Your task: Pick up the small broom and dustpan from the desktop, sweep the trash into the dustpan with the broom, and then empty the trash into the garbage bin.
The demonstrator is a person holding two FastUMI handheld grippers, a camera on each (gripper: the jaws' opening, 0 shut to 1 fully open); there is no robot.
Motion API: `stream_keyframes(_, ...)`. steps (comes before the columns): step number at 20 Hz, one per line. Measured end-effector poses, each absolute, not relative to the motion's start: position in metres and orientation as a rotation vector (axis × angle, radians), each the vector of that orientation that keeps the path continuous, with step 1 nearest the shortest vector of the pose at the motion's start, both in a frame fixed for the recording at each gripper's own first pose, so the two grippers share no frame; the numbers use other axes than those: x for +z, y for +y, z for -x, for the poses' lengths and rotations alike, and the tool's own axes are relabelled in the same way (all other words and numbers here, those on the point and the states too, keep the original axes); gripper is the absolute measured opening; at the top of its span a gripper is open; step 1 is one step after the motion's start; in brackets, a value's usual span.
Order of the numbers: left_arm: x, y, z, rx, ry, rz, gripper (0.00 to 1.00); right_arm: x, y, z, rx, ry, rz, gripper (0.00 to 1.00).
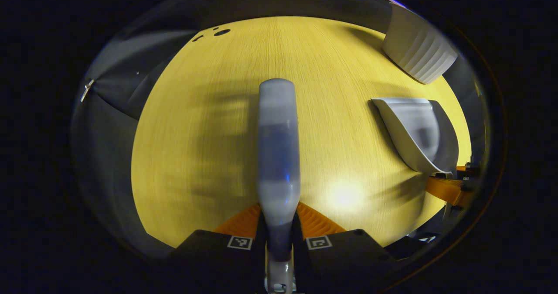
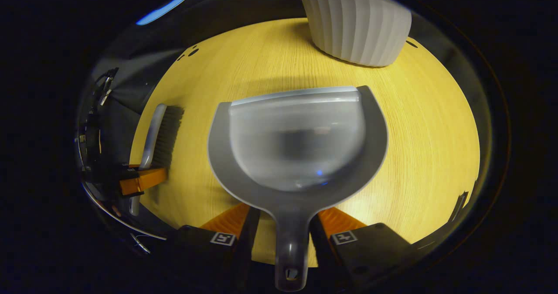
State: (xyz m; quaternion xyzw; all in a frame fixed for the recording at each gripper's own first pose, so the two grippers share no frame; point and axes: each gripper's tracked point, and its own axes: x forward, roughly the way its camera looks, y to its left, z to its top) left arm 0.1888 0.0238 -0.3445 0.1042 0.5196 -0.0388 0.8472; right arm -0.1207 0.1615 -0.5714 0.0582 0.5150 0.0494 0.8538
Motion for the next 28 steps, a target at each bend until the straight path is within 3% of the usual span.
stream_keyframes(1,-0.34,0.021,-0.189,-0.093,1.083,-0.22,0.34,-0.568,0.161,0.121,0.106,1.074,-0.124,0.92)
stream_keyframes(2,-0.337,0.019,-0.188,-0.106,1.074,-0.213,0.37,-0.567,0.161,0.12,0.107,1.064,-0.124,0.77)
stream_keyframes(3,-0.33,0.018,-0.187,-0.112,1.056,-0.208,0.41,-0.564,0.161,0.121,0.102,1.058,-0.123,1.0)
stream_keyframes(6,-0.307,0.016,-0.185,-0.108,0.984,-0.193,0.96,-0.548,0.162,0.125,0.099,1.017,-0.121,0.99)
stream_keyframes(8,-0.289,0.013,-0.172,-0.098,0.951,-0.154,0.93,-0.53,0.16,0.13,0.103,0.967,-0.108,0.99)
stream_keyframes(14,-0.22,0.0,-0.144,-0.093,0.748,-0.089,0.96,-0.436,0.15,0.125,0.099,0.724,-0.118,0.99)
stream_keyframes(21,-0.105,-0.023,-0.137,-0.082,0.325,-0.081,0.96,-0.312,0.134,0.121,0.06,0.312,-0.073,0.99)
stream_keyframes(28,-0.017,-0.057,-0.107,-0.107,-0.05,-0.027,0.95,-0.259,0.117,0.147,0.01,0.064,-0.03,0.99)
